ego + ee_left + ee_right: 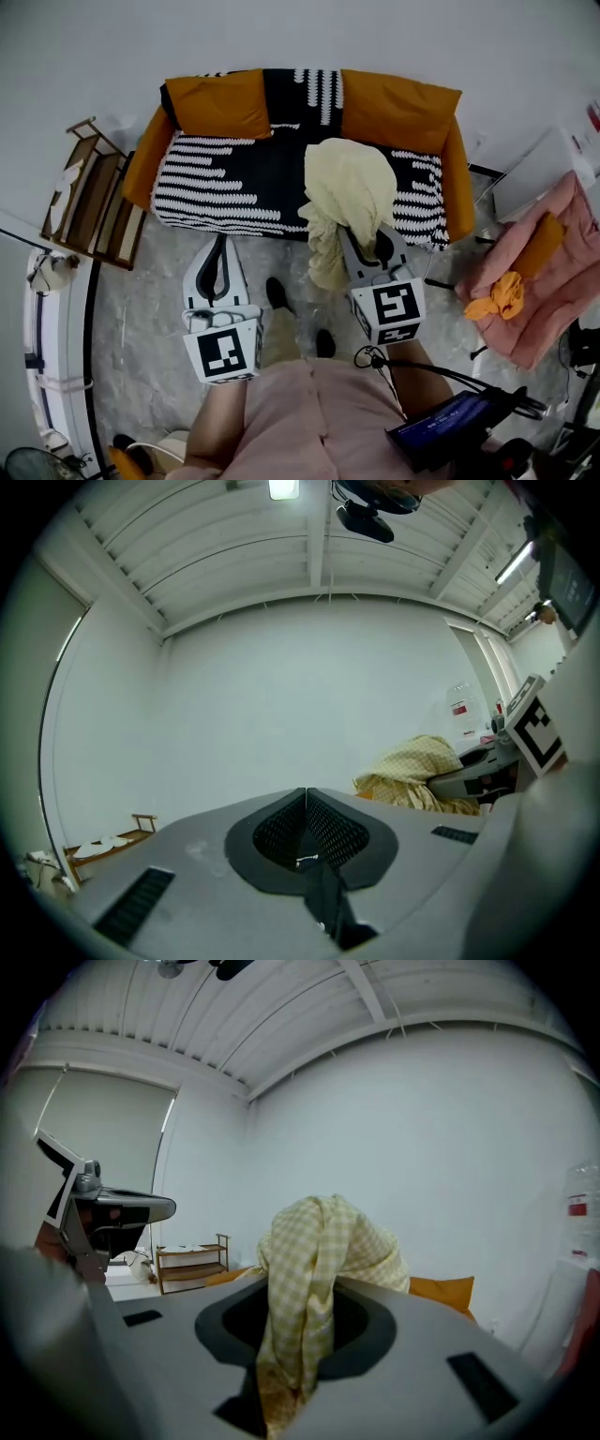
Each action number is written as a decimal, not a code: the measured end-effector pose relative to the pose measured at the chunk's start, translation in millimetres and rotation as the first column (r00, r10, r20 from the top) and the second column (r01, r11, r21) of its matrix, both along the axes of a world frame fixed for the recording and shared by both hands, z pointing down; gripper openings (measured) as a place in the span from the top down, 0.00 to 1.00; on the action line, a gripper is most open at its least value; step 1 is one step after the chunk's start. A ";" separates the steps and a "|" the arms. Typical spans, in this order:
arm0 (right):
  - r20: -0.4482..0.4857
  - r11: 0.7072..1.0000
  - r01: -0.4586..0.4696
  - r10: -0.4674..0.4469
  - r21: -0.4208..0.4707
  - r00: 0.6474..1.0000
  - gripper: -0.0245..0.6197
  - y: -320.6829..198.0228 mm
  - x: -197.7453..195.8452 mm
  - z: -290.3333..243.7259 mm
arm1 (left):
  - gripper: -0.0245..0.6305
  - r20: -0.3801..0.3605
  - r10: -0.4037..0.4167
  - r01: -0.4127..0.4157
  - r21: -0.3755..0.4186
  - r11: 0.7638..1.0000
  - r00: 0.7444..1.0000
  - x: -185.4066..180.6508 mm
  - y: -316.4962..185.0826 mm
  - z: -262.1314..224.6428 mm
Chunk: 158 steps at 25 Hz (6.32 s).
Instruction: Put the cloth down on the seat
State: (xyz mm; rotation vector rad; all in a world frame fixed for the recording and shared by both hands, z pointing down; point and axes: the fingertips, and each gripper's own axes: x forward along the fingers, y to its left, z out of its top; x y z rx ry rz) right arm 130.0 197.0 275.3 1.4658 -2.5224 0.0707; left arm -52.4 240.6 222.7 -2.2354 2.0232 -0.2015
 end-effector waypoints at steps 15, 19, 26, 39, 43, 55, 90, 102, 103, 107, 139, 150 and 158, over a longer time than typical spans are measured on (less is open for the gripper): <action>-0.054 0.999 -0.035 0.034 -0.034 0.998 0.80 -197.3 -108.2 23.9 | 0.95 -0.045 0.060 -0.061 -0.028 0.998 0.997 -110.5 -214.8 31.5; -0.060 0.998 -0.062 0.060 -0.028 0.996 0.80 -243.9 -135.6 19.4 | 0.95 -0.043 0.098 -0.098 -0.009 0.995 0.994 -138.0 -266.6 24.5; -0.068 0.995 -0.101 0.102 0.022 0.992 0.80 -296.7 -154.1 -0.9 | 0.95 -0.066 0.139 -0.138 0.022 0.990 0.988 -156.1 -327.5 11.7; -0.063 0.989 -0.144 0.145 0.026 0.987 0.80 -356.3 -150.7 5.0 | 0.95 -0.024 0.171 -0.170 0.018 0.985 0.985 -161.0 -387.6 21.3; -0.072 0.990 -0.138 0.137 -0.022 0.988 0.80 -377.5 -146.8 23.8 | 0.95 -0.017 0.171 -0.172 -0.023 0.985 0.985 -155.1 -410.6 34.9; -0.092 0.978 -0.128 0.114 -0.163 0.989 0.80 -455.8 -127.3 96.5 | 0.95 -0.032 0.188 -0.191 -0.150 0.970 0.982 -117.5 -495.2 93.5; -0.184 0.825 -0.144 0.049 -0.546 0.982 0.76 -566.3 -109.8 394.9 | 0.95 -0.073 0.251 -0.257 -0.442 0.860 0.965 -66.0 -628.7 322.1; -0.222 0.814 -0.120 -0.011 -0.568 0.975 0.55 -572.9 -115.5 400.7 | 0.95 -0.074 0.233 -0.241 -0.444 0.863 0.970 -73.1 -628.7 322.5; -0.222 0.818 -0.119 -0.012 -0.563 0.975 0.55 -572.0 -116.4 397.9 | 0.95 -0.074 0.232 -0.240 -0.439 0.866 0.970 -73.2 -627.7 320.1; -0.221 0.833 -0.112 -0.013 -0.542 0.975 0.55 -569.3 -121.9 379.8 | 0.95 -0.074 0.233 -0.242 -0.421 0.874 0.970 -74.4 -620.7 304.0; -0.010 0.993 -0.002 0.003 0.114 1.000 0.96 -443.6 -186.0 -19.6 | 0.95 -0.061 0.142 -0.137 0.087 0.987 0.988 -114.9 -463.8 -18.3; -0.022 0.974 0.026 -0.021 0.226 1.000 0.96 -410.1 -199.5 -57.7 | 0.95 -0.064 0.161 -0.151 0.138 0.979 0.985 -116.9 -432.1 -45.5; -0.020 0.969 0.021 -0.016 0.248 1.000 0.96 -406.4 -197.9 -66.5 | 0.95 -0.059 0.179 -0.168 0.154 0.974 0.982 -111.1 -429.1 -52.3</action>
